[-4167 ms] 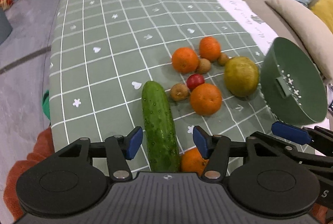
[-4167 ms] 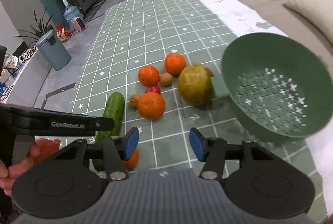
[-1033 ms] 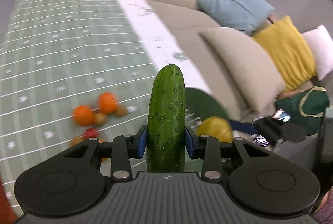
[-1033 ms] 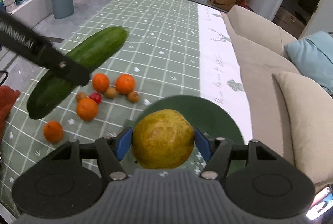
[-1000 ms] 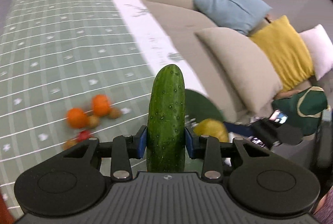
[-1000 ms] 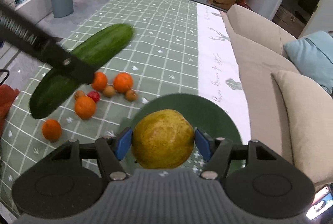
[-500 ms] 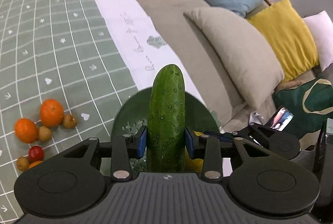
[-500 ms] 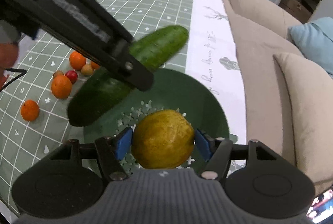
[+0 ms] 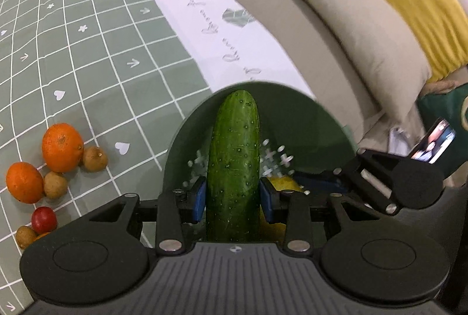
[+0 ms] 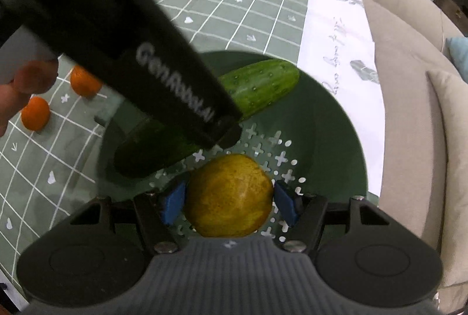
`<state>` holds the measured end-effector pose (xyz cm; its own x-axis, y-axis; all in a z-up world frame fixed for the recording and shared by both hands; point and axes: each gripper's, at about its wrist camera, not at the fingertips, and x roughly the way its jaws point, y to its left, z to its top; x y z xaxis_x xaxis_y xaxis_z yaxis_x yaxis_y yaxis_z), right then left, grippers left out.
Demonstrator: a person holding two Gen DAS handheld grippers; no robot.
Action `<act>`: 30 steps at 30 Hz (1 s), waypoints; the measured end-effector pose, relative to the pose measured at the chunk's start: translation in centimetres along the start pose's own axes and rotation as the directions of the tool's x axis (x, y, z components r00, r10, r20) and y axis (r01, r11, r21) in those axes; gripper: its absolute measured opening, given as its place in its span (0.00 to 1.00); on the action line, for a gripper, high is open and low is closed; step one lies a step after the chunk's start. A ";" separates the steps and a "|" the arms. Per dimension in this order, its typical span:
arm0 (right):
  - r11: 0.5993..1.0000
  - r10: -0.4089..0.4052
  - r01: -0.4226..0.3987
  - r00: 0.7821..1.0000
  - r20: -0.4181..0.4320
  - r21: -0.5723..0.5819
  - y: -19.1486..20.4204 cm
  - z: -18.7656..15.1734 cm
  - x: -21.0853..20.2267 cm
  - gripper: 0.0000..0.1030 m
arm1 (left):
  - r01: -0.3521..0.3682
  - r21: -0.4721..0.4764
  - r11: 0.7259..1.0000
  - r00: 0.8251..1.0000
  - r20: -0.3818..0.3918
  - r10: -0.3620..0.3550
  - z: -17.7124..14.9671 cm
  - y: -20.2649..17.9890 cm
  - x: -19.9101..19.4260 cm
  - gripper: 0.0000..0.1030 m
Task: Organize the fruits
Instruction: 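Carry the cucumber and pear into the green colander and release both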
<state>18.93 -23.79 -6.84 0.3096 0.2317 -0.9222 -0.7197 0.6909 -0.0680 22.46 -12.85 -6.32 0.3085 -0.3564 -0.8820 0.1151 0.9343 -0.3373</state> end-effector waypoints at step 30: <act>0.969 -0.184 0.159 0.975 0.126 0.187 4.2 1.2 -8.3 0.82 | -0.061 0.207 0.976 0.988 0.152 0.030 -3.0 0.2 -11.3 0.51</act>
<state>14.08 -21.99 1.03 0.5129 0.1849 -0.8383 -0.5322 0.8347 -0.1415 16.11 -8.66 2.63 0.4518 -0.3238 -0.8313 0.2886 0.9347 -0.2073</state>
